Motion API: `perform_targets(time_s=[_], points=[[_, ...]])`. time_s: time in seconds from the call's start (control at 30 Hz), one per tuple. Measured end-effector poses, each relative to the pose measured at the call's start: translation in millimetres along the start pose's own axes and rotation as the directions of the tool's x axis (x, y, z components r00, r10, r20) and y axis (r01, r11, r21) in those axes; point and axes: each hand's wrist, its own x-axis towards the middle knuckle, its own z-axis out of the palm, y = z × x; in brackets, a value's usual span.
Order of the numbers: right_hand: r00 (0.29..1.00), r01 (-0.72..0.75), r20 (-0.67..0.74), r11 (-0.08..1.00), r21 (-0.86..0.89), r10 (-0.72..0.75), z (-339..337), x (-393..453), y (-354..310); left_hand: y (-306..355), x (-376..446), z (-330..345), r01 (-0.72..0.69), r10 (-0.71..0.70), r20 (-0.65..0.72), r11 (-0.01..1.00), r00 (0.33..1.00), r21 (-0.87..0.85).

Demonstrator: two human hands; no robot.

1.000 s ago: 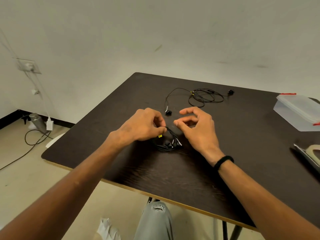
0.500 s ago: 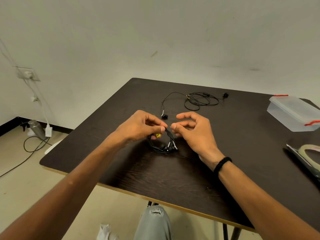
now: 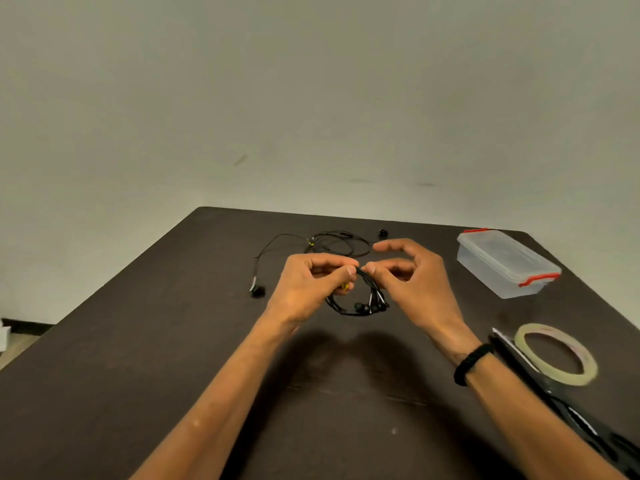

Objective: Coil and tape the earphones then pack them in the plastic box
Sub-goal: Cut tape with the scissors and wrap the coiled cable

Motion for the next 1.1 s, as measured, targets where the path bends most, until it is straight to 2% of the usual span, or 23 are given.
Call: perform_targets(time_s=[0.13,0.27,0.47,0.73,1.1], points=[[0.999,-0.028,-0.017,0.999,0.015,0.029,-14.2,2.3,18.5,-14.8,10.8,21.8,0.005,-0.005,0.000,1.000,1.000,0.005],[0.998,-0.064,0.026,0.997,0.032,0.063,-17.0,2.8,27.9,-23.7,10.9,24.0,0.000,0.000,-0.005,0.999,1.000,0.032],[0.998,-0.045,0.050,0.998,0.047,0.043,-16.2,2.5,30.3,-27.5,10.7,24.4,-0.034,0.038,-0.041,0.996,0.998,0.086],[0.997,0.027,0.076,0.998,0.059,-0.032,-15.4,-1.8,28.9,-30.9,9.1,28.9,-0.099,0.120,-0.143,0.984,0.982,0.150],[0.987,0.153,0.057,0.985,-0.081,-0.149,-8.9,-8.6,31.1,-22.0,1.8,33.2,-0.114,0.158,-0.217,0.972,0.963,0.205]])
